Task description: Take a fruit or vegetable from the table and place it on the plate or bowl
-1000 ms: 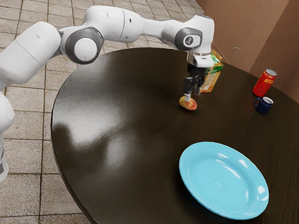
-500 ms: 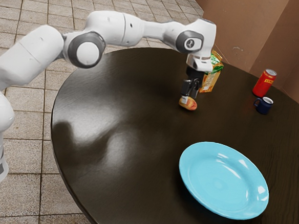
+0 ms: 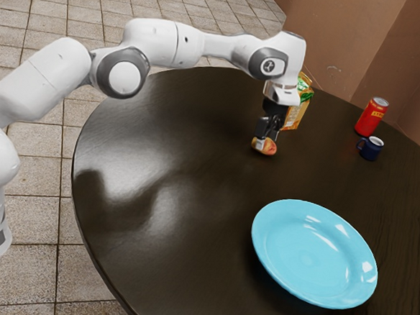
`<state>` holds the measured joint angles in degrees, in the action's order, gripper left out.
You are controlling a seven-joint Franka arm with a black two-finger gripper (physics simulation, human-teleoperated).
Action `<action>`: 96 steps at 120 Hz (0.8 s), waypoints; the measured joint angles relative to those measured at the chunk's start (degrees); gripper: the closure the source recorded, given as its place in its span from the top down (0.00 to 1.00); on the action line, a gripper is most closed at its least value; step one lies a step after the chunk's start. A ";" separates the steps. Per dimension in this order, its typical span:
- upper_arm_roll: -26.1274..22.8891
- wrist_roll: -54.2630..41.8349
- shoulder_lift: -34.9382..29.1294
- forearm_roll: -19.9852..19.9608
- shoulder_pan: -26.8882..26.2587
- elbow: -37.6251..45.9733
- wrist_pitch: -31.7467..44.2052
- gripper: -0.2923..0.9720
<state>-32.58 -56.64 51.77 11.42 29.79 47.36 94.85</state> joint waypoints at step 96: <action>0.88 2.09 -1.16 0.23 0.00 2.48 0.36 0.49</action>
<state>-31.70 -54.55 50.61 11.66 29.79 49.84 95.22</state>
